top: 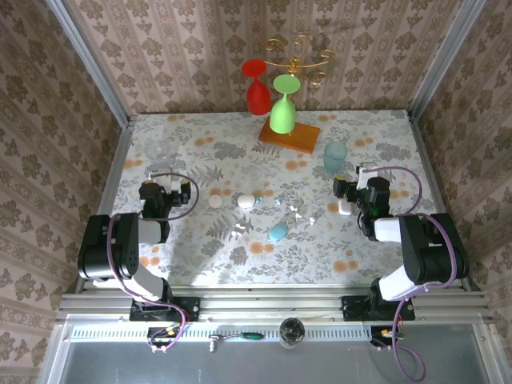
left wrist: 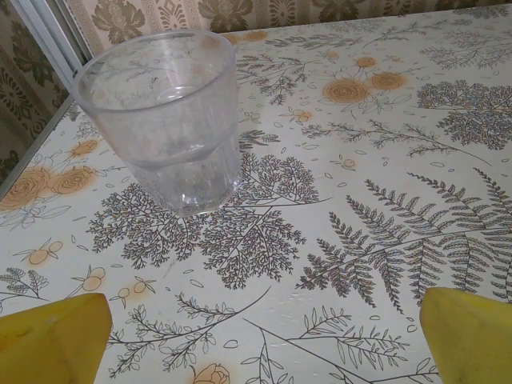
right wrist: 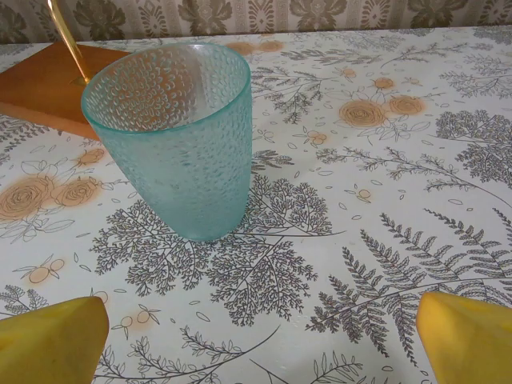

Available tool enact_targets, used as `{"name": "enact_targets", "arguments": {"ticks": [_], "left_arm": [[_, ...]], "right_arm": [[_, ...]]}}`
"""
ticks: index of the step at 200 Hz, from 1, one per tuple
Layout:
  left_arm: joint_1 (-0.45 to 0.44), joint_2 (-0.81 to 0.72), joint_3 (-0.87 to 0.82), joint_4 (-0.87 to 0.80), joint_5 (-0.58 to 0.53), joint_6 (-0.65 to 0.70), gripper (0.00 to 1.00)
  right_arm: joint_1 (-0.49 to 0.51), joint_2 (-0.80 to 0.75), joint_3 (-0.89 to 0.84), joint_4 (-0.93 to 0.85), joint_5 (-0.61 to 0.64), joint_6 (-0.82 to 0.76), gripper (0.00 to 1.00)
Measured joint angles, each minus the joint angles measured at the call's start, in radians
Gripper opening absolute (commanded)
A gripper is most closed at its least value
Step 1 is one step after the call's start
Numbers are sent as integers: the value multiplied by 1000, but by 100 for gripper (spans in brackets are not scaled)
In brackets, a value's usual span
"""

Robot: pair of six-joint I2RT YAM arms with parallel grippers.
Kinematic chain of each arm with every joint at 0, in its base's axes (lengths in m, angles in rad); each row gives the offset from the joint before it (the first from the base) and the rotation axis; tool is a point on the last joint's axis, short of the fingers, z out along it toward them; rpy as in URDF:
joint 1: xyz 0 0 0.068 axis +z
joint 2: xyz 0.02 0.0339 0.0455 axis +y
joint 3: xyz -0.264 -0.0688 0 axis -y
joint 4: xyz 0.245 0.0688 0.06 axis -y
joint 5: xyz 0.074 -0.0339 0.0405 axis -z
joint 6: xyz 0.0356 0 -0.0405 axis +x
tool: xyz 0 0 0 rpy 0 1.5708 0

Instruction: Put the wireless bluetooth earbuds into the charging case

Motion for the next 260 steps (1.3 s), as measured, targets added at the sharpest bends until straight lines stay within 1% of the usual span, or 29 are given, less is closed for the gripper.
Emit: {"name": "enact_targets", "arguments": {"ticks": [163, 218, 237, 260], "left_arm": [[0, 0, 0, 0, -1, 0, 100], [-5, -4, -2, 8, -32, 0, 100], [-26, -52, -9, -16, -61, 2, 100], [-60, -167, -6, -85, -105, 16, 100]], "right_arm": [[0, 0, 0, 0, 0, 0, 100], [0, -1, 0, -3, 0, 0, 100], [0, -45, 6, -76, 0, 0, 100], [4, -170, 31, -192, 3, 2, 100]]}}
